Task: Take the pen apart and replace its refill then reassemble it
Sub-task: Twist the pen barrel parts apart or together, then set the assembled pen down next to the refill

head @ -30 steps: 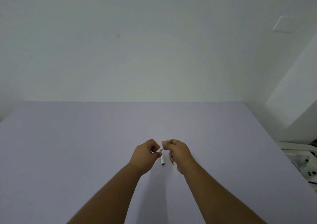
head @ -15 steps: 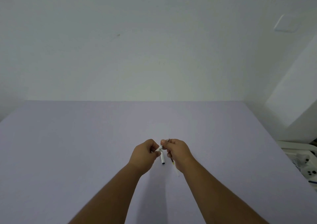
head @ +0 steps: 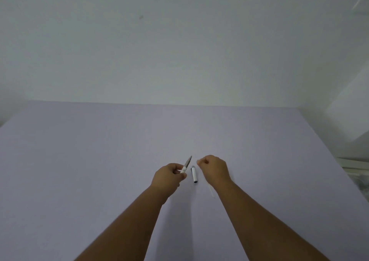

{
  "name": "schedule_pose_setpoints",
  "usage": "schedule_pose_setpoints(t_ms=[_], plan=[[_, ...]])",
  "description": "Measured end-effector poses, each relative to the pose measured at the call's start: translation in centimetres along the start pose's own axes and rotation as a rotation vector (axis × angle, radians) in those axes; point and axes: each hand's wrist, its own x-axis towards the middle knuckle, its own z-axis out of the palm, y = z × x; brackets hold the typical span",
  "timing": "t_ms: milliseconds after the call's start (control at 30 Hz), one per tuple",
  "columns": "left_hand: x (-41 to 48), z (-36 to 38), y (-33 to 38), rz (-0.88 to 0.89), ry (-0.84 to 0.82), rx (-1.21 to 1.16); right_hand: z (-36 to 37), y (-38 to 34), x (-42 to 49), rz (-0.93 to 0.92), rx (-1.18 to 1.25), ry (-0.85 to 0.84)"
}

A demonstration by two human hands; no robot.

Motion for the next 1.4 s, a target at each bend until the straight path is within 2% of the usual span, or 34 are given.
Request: schedule_pose_setpoints(t_ms=[100, 200, 333, 467, 600, 800, 867, 1033, 1400], plan=[[0.4, 0.1, -1.0, -0.094, -0.026, -0.059, 1.7, 1.0, 0.8, 0.007, -0.232, -0.088], [0.8, 0.0, -1.6, -0.159, -0.065, -0.141, 3.3, 1.6, 1.2, -0.022, -0.339, -0.115], [1.2, -0.4, -2.0, -0.214, -0.109, -0.204, 4.8, 2.0, 1.6, -0.073, -0.392, -0.073], [1.3, -0.5, -2.3, -0.222, -0.128, -0.208, 5.5, 2.1, 2.1, -0.028, -0.351, -0.043], [1.2, -0.7, -2.3, -0.229, -0.141, -0.195, 5.3, 1.3, 2.2, 0.054, -0.210, -0.044], [0.5, -0.7, -1.7, -0.220, -0.167, -0.168, 3.1, -1.0, 2.1, 0.196, 0.567, -0.045], [0.2, -0.6, -1.4, -0.217, -0.170, -0.158, 2.3, -1.7, 1.9, 0.216, 0.698, -0.071], [-0.5, -0.4, -0.6, -0.191, -0.166, -0.152, 1.3, -2.2, 0.6, 0.176, 0.677, -0.185], [-1.7, -0.4, 0.2, -0.118, -0.160, -0.152, 0.4, -1.8, -1.4, 0.195, 0.698, -0.301]])
